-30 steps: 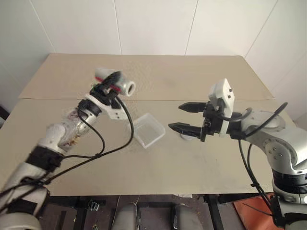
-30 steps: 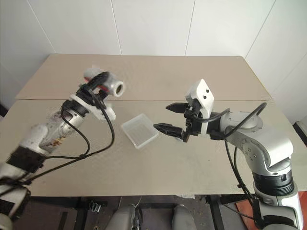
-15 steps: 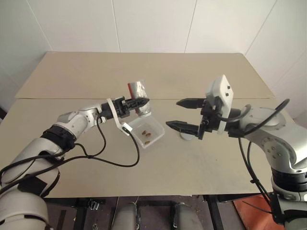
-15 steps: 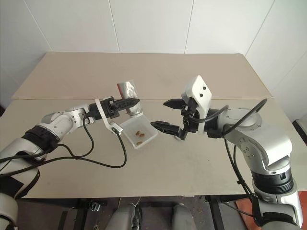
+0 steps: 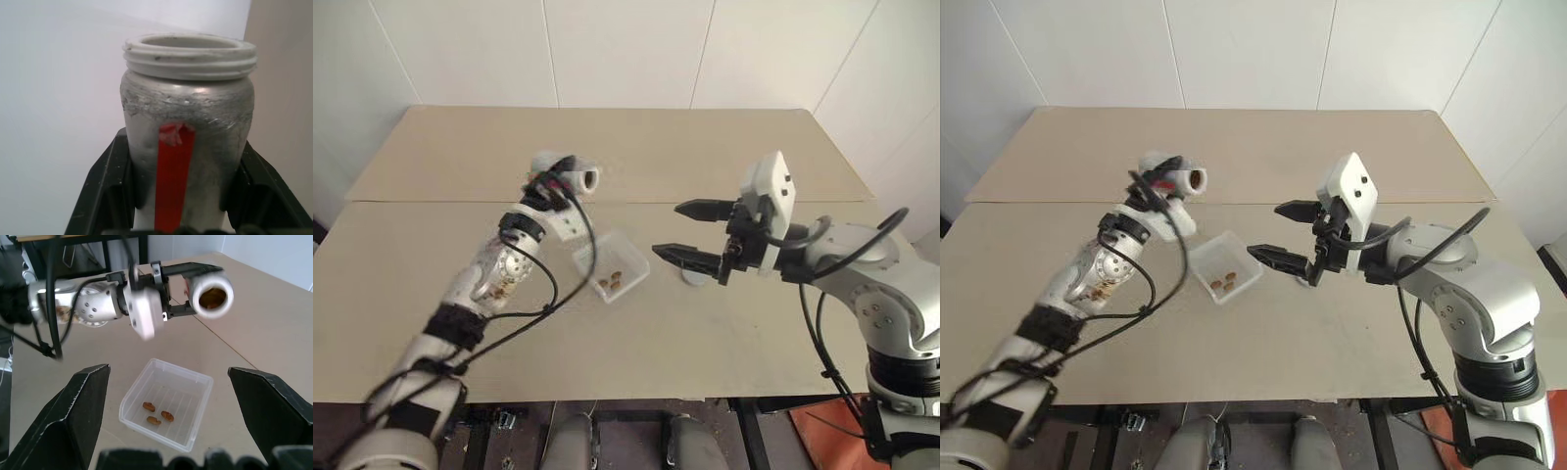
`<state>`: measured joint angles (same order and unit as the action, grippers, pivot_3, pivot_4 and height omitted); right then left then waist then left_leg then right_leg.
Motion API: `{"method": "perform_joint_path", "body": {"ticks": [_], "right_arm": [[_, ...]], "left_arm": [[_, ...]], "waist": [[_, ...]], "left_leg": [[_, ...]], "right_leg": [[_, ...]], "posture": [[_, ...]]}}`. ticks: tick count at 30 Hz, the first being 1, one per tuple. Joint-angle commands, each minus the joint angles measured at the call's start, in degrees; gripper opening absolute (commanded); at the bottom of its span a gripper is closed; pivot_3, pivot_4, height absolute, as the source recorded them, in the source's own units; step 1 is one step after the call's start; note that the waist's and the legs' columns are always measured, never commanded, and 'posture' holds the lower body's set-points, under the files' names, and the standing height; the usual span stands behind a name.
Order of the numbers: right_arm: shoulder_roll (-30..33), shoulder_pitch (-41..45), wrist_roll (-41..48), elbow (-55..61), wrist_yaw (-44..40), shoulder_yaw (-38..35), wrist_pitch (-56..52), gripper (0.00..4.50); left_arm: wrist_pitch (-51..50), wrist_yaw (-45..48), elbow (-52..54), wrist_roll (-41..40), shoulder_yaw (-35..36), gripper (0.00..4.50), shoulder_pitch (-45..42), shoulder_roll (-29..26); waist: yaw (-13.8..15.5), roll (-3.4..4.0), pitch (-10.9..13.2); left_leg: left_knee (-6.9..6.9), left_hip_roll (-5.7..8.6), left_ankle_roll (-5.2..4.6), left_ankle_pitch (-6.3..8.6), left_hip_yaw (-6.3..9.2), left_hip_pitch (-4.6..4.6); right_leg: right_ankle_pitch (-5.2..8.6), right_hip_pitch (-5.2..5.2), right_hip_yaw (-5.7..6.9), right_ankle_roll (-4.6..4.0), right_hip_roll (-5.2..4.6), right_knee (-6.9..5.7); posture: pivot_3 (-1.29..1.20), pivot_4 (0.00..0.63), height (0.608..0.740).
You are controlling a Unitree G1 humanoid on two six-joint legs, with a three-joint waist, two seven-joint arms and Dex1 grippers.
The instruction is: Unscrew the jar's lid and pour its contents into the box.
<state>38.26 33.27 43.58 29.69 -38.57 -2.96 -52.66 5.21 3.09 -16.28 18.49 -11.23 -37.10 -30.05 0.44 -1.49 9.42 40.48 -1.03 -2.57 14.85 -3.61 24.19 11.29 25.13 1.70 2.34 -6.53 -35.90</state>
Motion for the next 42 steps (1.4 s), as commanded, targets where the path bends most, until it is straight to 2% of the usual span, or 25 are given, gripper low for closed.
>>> {"method": "perform_joint_path", "body": {"ticks": [1, 3, 5, 8, 13, 19, 23, 27, 36, 42], "right_arm": [[-1.4, -0.4, 0.9, 0.1, 0.6, -2.1, 2.1, 4.48], [-2.1, -0.8, 0.9, -0.1, 0.6, -2.1, 2.4, 4.48], [-2.9, -0.9, 1.4, -0.4, 0.9, -2.3, 2.2, 4.48], [-4.0, -0.6, 1.9, -0.9, 1.2, -2.7, 2.1, 4.48], [-4.9, -0.2, 2.8, -1.3, 1.3, -2.8, 1.4, 4.48], [-4.3, -0.1, 4.0, -1.0, 0.5, -2.5, 1.3, 4.48], [-4.2, -0.1, 3.8, -0.9, 0.3, -1.9, 1.4, 4.50], [-4.0, -0.7, 3.7, -0.5, 0.0, -1.7, 1.5, 4.50], [0.1, -3.9, 2.5, -1.2, -4.4, -2.8, 3.4, 4.50], [6.0, -9.9, -6.2, -7.5, -11.7, -3.0, 14.8, 4.50]], "left_arm": [[-18.6, 10.2, 10.0, -20.4, 12.1, 1.93, 2.6, 3.7], [-25.5, 11.5, 12.7, -28.9, 18.0, 1.93, 4.4, 7.1], [-29.8, 12.3, 14.1, -33.5, 21.0, 1.93, 5.9, 9.2], [-28.0, 14.7, 14.9, -36.5, 22.3, 1.93, 9.0, 11.8], [-19.4, 18.8, 10.1, -35.7, 21.3, 1.93, 12.5, 13.8], [-10.5, 20.5, 6.1, -31.5, 18.7, 1.93, 16.4, 13.8], [-8.6, 20.1, 5.3, -30.5, 19.2, 3.22, 18.4, 13.0], [-9.8, 21.3, 9.8, -31.1, 19.6, 4.45, 21.4, 11.7], [-18.4, 27.6, 32.4, -38.0, 23.1, 4.49, 35.7, 3.2], [-19.7, 41.9, 41.7, -50.4, 34.5, 4.49, 45.1, -8.0]], "waist": [[-0.1, 0.00, 0.0], [-0.3, 0.00, 0.0], [-0.4, 0.00, 0.0], [-0.4, 0.00, 0.0], [0.0, 0.00, 0.0], [0.1, 0.00, 0.0], [0.0, 0.00, 0.0], [-0.1, 0.00, 0.0], [-0.2, 0.01, 0.0], [-0.2, 0.01, 0.0]], "left_leg": [[0.01, 0.02, 0.00, 0.00, 0.01, -0.01], [0.01, 0.05, -0.01, 0.00, 0.07, -0.09], [0.02, 0.08, -0.02, 0.01, 0.10, -0.18], [0.01, 0.09, -0.04, 0.03, 0.12, -0.41], [0.02, 0.11, -0.06, 0.04, 0.15, -0.63], [0.00, 0.11, -0.10, 0.06, 0.12, -0.87], [0.00, 0.10, -0.10, 0.06, 0.11, -0.94], [-0.01, 0.08, -0.10, 0.06, 0.11, -0.93], [-0.16, -0.05, -0.10, 0.08, 0.10, -0.94], [-0.27, -0.07, -0.09, 0.08, 0.05, -1.02]], "right_leg": [[0.00, 0.00, -0.02, 0.00, 0.02, -0.03], [0.00, -0.08, -0.03, 0.00, 0.04, -0.06], [0.00, -0.17, -0.05, 0.01, 0.04, -0.07], [0.00, -0.41, -0.07, 0.01, 0.05, -0.04], [-0.01, -0.68, -0.02, -0.01, 0.05, 0.08], [-0.01, -0.85, -0.09, -0.01, 0.05, 0.18], [-0.01, -0.86, -0.16, -0.02, 0.04, 0.20], [-0.01, -0.82, -0.17, -0.02, 0.05, 0.19], [0.01, -0.77, -0.26, -0.05, 0.00, 0.28], [0.06, -0.80, -0.25, -0.13, 0.01, 0.48]], "posture": [[0.00, 0.150, 0.740], [0.00, 0.150, 0.740], [0.00, 0.150, 0.740], [0.00, 0.150, 0.740], [0.00, 0.150, 0.740], [0.00, 0.150, 0.740], [0.00, 0.150, 0.740], [0.00, 0.150, 0.740], [0.00, 0.150, 0.740], [0.00, 0.150, 0.740]]}}
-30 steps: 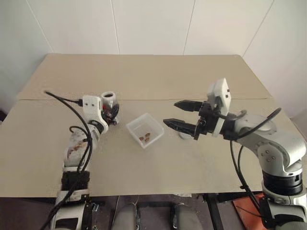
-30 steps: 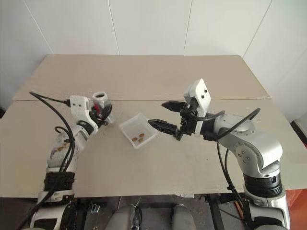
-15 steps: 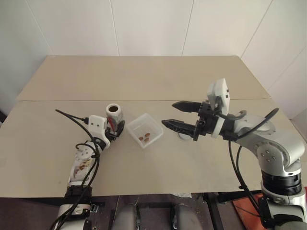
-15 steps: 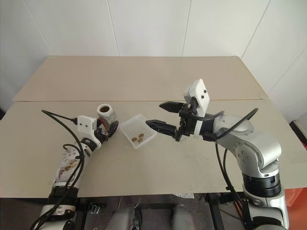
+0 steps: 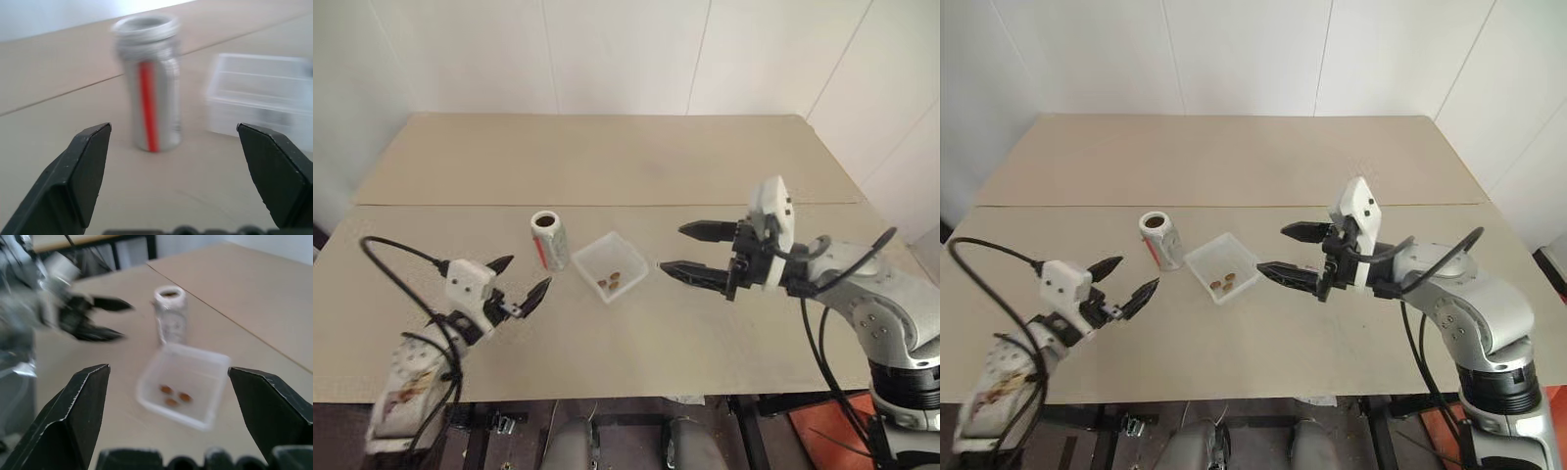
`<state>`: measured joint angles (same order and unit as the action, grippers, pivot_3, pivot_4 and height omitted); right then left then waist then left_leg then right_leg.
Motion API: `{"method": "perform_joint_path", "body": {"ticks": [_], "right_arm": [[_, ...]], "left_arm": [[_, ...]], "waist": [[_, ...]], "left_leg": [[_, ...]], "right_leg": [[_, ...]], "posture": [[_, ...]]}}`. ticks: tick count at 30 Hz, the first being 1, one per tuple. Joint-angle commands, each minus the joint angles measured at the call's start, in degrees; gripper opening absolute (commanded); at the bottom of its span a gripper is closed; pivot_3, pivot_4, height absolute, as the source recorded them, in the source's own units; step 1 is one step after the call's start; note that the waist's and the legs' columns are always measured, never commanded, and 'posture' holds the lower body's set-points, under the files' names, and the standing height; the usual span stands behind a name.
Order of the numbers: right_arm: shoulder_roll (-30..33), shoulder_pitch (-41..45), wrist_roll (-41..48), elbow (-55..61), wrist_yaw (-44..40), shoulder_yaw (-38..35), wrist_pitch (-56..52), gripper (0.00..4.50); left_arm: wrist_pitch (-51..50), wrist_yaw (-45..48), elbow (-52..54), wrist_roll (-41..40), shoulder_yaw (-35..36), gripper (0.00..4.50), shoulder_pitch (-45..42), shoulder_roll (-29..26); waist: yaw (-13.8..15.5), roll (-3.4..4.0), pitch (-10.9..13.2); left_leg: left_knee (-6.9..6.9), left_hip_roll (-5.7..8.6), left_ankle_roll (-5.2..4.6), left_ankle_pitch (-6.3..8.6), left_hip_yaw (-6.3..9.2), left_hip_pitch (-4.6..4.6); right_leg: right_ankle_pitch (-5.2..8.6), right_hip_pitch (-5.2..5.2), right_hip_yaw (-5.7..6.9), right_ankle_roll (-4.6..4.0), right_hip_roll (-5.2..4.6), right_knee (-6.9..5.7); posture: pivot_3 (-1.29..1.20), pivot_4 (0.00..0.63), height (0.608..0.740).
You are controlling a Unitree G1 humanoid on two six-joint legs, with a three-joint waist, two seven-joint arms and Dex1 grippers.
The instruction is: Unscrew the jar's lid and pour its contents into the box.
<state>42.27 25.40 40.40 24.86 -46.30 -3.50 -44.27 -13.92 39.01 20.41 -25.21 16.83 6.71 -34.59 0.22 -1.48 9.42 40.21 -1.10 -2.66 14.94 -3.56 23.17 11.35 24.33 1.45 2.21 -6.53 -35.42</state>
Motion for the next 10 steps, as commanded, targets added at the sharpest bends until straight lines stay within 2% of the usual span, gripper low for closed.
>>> {"method": "perform_joint_path", "body": {"ticks": [1, 5, 10], "right_arm": [[3.0, -3.4, -3.9, -4.1, -5.5, -3.1, 7.9, 4.50], [6.3, -9.4, -6.2, -5.9, -8.9, -4.7, 11.5, 4.50], [6.5, -12.9, -4.8, -4.3, -8.1, -7.3, 9.9, 4.50]], "left_arm": [[0.2, 7.8, 5.7, -7.8, 7.5, 4.49, 2.0, -4.5], [0.9, 11.1, 4.4, -8.2, 9.4, 4.49, 2.8, -7.3], [-1.7, 10.2, 5.5, -9.8, 9.3, 4.49, 2.6, -6.8]], "waist": [[0.2, 0.00, 0.0], [0.5, 0.08, 0.0], [0.2, 0.07, 0.0]], "left_leg": [[-0.01, 0.00, 0.00, 0.00, -0.01, 0.01], [-0.05, 0.05, -0.01, 0.00, -0.05, 0.01], [-0.14, 0.03, 0.00, 0.00, -0.13, 0.00]], "right_leg": [[0.02, 0.01, 0.01, -0.03, 0.00, 0.01], [0.14, -0.07, 0.01, -0.21, 0.00, 0.19], [0.03, -0.03, -0.07, -0.02, 0.12, 0.24]], "posture": [[0.00, 0.150, 0.740], [0.00, 0.150, 0.740], [0.00, 0.150, 0.740]]}}
